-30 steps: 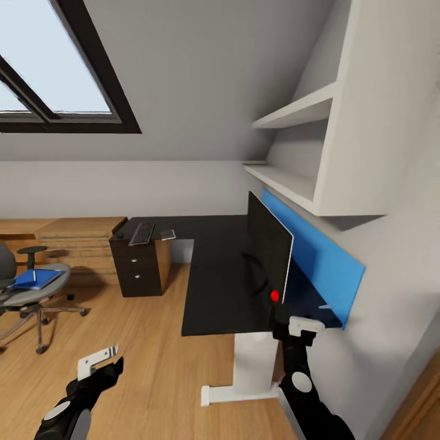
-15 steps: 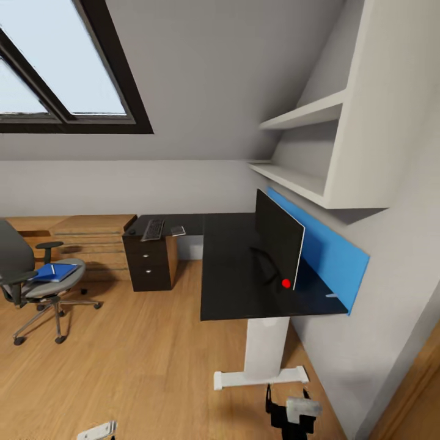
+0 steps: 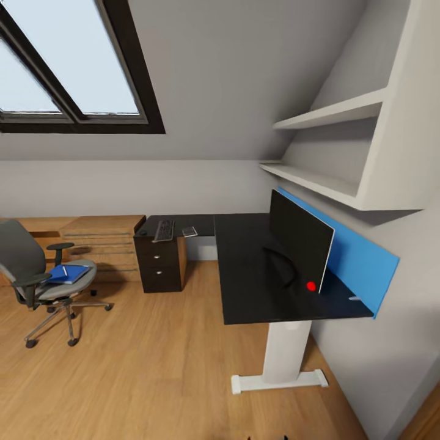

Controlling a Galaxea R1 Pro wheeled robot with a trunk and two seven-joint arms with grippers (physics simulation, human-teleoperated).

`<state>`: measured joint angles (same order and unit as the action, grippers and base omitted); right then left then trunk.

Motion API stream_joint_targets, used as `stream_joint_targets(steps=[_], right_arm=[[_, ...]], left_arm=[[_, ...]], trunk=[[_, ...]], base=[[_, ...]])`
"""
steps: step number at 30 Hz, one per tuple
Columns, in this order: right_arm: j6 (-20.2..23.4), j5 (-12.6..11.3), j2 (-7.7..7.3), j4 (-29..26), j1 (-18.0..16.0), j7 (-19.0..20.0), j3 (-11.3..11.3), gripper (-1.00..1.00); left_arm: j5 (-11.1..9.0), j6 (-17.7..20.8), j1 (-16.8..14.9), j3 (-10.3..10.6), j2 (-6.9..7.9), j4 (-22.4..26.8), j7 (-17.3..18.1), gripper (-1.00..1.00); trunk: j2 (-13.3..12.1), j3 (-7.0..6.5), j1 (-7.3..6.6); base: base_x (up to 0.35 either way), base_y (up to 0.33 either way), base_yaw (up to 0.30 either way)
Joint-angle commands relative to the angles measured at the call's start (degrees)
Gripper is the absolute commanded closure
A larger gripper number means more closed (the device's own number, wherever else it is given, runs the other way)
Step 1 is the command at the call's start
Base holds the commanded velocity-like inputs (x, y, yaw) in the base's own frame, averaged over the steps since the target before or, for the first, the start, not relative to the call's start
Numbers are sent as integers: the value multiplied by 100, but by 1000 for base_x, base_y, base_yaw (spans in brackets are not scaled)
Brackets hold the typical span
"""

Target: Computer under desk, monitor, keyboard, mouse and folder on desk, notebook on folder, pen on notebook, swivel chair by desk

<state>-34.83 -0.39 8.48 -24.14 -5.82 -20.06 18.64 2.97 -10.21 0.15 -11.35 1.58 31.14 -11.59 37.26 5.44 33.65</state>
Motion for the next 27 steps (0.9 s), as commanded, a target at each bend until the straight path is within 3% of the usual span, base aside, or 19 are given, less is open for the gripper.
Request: stream_joint_targets(steps=[1, 6, 12, 15, 27], right_arm=[[-14, -11, 6, 29, -9, -26, 32, -100], [-19, -14, 4, 46, -13, -1, 12, -100], [-23, -7, -4, 49, -15, 6, 8, -100], [-22, -1, -5, 55, -15, 10, 8, -100], [-23, 12, -3, 67, -15, 11, 8, -100]], left_arm=[[29, -8, -3, 2, 23, -87, 22, -100], [-82, -28, -6, 1, 49, -207, 273, -100], [-432, -147, -7, -10, 42, -137, 331, -100], [-466, -409, -7, -8, 37, -131, 332, -100], [-472, -484, -7, -8, 18, -184, 317, -100]], trunk=[[8, 7, 3], [8, 7, 3], [8, 7, 3], [8, 7, 3], [8, 7, 3]], base=[[91, 337, 0], [96, 333, 0], [53, 117, 0], [7, 19, 0], [80, 265, 55]])
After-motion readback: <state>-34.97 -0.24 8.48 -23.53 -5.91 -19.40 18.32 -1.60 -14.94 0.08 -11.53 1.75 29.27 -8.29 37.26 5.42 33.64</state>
